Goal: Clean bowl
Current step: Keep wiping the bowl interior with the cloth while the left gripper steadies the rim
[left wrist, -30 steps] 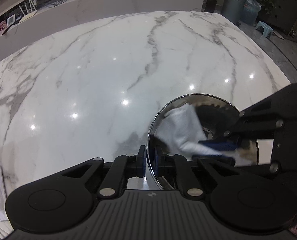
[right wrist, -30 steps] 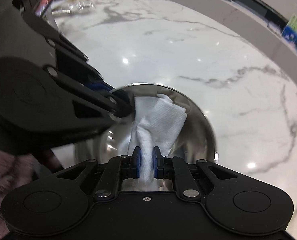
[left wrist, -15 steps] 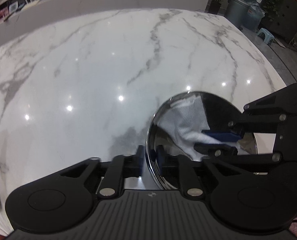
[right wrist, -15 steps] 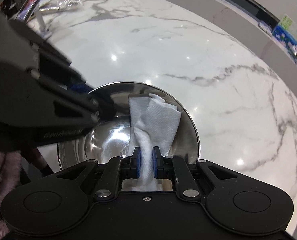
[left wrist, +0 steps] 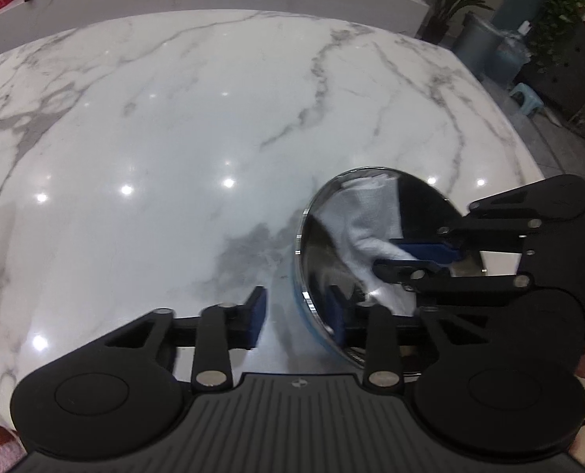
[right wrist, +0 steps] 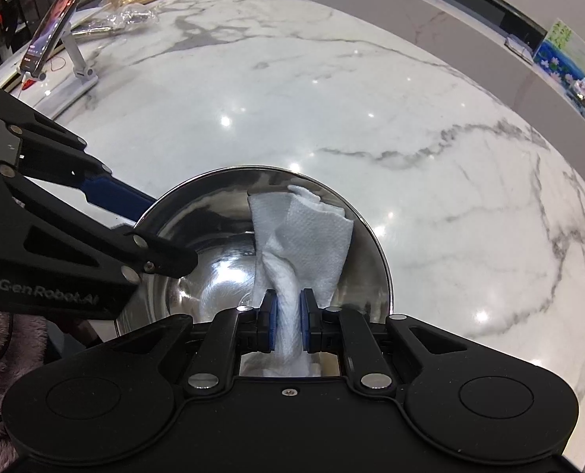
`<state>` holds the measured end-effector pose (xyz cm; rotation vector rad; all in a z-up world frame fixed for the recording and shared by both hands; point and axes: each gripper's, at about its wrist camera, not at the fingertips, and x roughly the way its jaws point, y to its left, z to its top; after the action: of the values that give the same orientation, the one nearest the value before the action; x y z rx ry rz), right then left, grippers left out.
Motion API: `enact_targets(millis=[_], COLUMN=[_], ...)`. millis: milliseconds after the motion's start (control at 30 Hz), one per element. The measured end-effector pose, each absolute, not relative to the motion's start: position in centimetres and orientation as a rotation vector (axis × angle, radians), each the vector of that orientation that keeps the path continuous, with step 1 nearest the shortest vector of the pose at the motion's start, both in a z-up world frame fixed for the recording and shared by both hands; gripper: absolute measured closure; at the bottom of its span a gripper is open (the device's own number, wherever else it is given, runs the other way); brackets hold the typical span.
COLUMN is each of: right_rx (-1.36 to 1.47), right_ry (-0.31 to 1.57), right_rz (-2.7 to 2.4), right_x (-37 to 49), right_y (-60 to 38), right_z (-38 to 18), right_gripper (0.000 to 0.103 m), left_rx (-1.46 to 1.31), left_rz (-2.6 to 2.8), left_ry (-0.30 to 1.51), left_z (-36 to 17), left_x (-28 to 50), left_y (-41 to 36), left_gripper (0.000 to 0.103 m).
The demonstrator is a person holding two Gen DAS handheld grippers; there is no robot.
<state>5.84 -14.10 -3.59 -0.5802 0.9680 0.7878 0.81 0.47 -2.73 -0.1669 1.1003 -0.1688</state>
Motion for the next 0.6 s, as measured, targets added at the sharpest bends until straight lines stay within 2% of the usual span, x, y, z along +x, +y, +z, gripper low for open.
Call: enact_targets(millis=[400, 467, 600], right_rx=[-0.581, -0.579, -0.590], right_ry=[0.949, 0.938, 0.936], right_rz=[0.825, 0.846, 0.862], right_x=[6.0, 6.2, 6.6], right_y=[-14.8, -15.0, -14.7], right_z=[-2.7, -2.3, -2.2], right_gripper=[0.091, 0.082, 0.082], left_rx=[-0.065, -0.058, -0.057], left_rz=[-0.164, -0.165, -0.166], left_ry=[1.083, 1.080, 1.080], left_z=[-2.4, -2.4, -2.5], left_x=[2.4, 2.4, 2.5], left_y=[-0.7, -0.8, -0.8], left_gripper=[0.095, 0.095, 0.095])
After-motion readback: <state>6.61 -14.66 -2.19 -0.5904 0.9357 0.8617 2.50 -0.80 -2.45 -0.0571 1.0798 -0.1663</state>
